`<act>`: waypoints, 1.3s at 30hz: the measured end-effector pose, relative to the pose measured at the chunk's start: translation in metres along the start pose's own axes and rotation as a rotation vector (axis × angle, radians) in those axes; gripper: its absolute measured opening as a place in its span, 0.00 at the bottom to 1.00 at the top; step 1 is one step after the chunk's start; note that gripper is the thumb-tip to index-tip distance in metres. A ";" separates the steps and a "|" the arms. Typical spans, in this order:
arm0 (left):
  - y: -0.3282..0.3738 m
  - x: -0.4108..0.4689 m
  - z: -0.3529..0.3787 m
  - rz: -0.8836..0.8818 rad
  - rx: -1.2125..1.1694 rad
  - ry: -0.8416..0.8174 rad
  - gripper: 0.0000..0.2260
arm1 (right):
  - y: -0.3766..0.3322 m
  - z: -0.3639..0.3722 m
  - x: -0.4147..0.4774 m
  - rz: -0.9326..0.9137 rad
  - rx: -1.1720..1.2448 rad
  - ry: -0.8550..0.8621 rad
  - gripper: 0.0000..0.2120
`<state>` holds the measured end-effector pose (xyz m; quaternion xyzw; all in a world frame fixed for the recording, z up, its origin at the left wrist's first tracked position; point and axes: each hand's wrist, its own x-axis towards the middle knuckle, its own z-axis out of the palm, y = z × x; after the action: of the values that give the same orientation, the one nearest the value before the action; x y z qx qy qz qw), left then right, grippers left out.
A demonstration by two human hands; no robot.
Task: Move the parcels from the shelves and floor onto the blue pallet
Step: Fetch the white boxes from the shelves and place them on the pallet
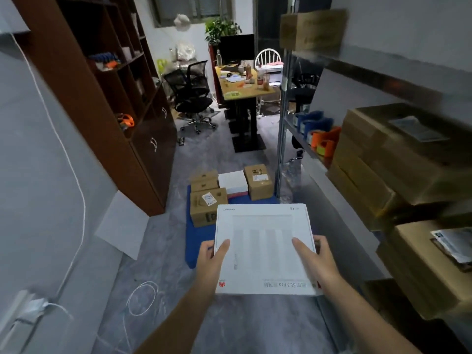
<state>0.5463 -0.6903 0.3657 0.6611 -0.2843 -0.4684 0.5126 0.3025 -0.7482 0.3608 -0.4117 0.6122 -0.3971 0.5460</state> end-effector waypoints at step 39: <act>0.089 0.535 0.069 -0.257 -0.005 0.022 0.08 | -0.130 0.194 0.511 0.023 -0.210 0.052 0.15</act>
<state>0.7068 -1.2044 0.2717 0.6957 -0.1903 -0.5238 0.4532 0.4721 -1.2795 0.2907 -0.4490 0.6689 -0.3350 0.4886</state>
